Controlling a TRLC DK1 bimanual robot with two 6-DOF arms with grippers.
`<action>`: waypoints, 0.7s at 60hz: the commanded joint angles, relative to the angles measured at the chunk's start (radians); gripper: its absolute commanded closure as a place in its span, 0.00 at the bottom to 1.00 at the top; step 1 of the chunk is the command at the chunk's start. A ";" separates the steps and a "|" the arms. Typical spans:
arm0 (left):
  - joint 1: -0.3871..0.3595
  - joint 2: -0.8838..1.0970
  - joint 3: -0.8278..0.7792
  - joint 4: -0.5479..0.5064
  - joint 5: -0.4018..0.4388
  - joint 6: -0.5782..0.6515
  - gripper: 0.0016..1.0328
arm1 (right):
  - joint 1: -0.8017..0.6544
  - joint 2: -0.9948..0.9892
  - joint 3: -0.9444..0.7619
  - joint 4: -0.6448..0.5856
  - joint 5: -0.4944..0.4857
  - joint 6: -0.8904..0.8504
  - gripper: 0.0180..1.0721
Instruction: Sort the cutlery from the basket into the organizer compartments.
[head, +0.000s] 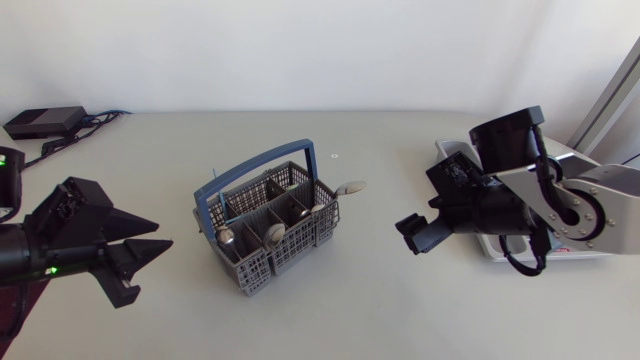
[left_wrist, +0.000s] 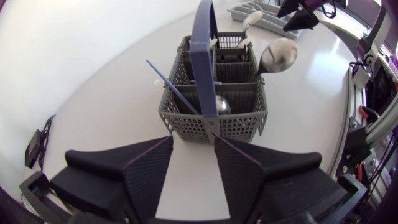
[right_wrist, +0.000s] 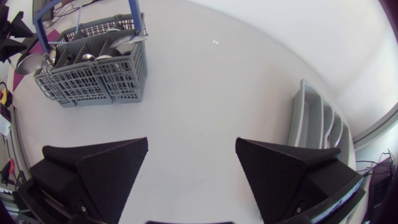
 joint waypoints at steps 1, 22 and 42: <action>0.007 0.037 -0.044 0.028 -0.001 0.052 0.86 | -0.001 0.042 0.030 0.015 0.003 -0.007 0.04; -0.013 0.468 0.017 0.349 0.008 0.001 0.94 | -0.010 0.203 0.165 0.007 -0.026 0.059 0.04; -0.048 0.679 0.137 0.488 0.052 -0.117 0.97 | -0.117 0.371 0.274 0.019 -0.183 0.125 0.25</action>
